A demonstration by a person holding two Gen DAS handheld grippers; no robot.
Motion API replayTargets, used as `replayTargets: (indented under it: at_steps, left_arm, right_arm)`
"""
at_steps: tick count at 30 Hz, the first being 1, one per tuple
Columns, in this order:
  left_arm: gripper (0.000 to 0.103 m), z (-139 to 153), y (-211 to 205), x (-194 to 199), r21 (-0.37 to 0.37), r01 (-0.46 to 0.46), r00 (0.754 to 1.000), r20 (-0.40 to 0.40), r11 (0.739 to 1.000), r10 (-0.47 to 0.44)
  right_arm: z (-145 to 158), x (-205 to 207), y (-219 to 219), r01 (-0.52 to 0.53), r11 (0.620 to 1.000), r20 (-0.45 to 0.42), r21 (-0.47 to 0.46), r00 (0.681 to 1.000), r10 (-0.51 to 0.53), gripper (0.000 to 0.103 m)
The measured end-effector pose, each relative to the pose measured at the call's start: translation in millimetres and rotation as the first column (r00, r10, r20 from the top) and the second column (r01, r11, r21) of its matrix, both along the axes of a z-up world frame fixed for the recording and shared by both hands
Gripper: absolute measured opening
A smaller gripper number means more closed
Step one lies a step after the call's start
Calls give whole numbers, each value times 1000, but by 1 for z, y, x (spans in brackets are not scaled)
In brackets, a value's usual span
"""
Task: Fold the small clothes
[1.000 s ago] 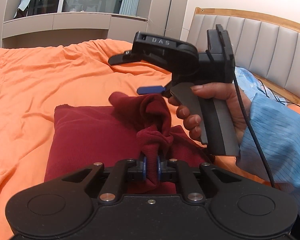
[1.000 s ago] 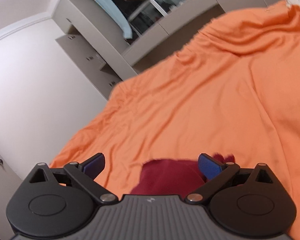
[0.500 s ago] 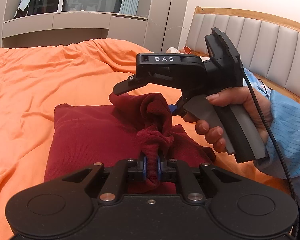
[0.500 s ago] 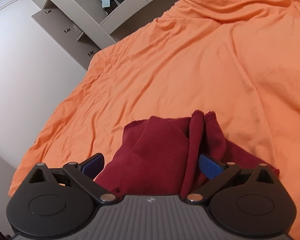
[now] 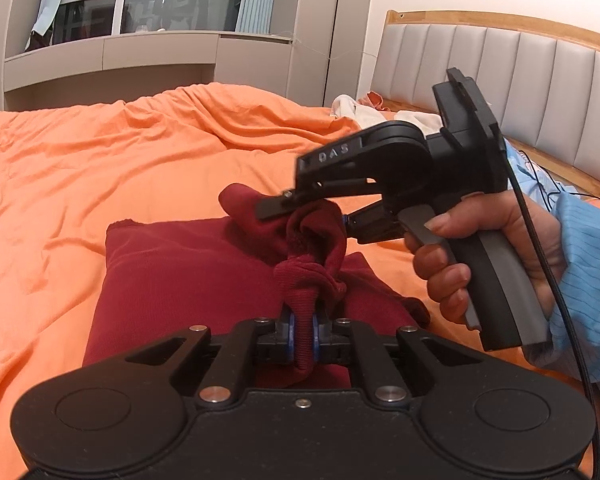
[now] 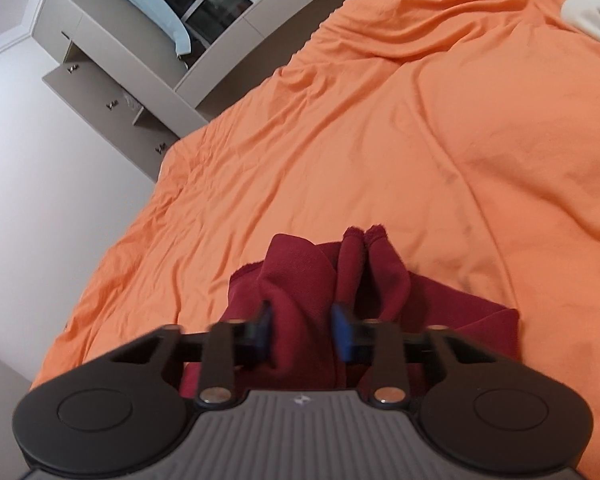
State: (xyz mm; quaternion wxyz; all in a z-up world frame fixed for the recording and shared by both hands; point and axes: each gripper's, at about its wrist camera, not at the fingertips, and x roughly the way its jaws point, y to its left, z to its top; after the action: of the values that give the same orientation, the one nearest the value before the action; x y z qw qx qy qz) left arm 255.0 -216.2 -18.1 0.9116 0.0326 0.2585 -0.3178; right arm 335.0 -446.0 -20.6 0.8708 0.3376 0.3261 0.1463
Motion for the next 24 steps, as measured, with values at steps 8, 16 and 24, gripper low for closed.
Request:
replayTargets:
  at_steps: [8,16,24]
  left_arm:
    - [6,4,-8,-5,-17,26,999,41,1000,-25]
    - [6,1,-23,-11,-11,76,995,59,997,-75]
    - [7,-4,-42,-16,60,110,989,92,992,-115]
  right_arm:
    - [12,-15,-21,53,999,62,2,997,-53,10]
    - [6,-21,-49,110,993,33,41,993,-111,10]
    - [-14,-26,-61,135,990,-26,27,991,-135,10]
